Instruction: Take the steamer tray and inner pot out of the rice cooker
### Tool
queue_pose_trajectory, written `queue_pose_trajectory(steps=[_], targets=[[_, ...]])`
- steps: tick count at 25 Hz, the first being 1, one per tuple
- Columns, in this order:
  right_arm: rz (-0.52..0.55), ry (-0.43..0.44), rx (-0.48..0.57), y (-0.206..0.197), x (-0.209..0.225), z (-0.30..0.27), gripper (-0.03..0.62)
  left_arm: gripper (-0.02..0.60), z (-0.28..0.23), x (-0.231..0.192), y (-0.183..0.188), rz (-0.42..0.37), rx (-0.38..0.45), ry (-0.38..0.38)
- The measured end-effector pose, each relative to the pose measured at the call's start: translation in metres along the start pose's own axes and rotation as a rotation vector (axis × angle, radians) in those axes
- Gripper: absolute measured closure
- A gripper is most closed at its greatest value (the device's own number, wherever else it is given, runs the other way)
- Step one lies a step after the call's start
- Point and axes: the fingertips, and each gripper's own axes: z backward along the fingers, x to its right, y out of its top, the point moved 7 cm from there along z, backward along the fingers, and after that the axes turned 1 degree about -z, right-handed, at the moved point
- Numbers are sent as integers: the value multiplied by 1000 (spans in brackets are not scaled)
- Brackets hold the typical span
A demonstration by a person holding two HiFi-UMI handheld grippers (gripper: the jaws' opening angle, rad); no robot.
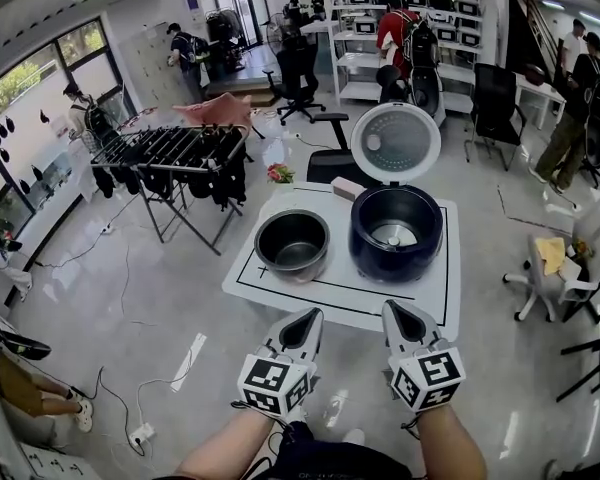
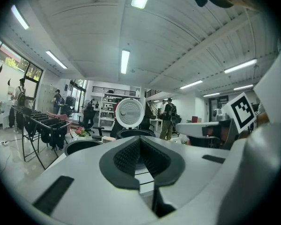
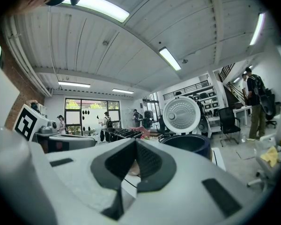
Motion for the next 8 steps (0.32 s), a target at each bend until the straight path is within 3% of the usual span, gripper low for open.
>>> queue_pose_trajectory(steps=[8], targets=[[-3, -3, -1, -2, 4, 2, 594, 580, -2, 5, -1, -15, -10, -15]])
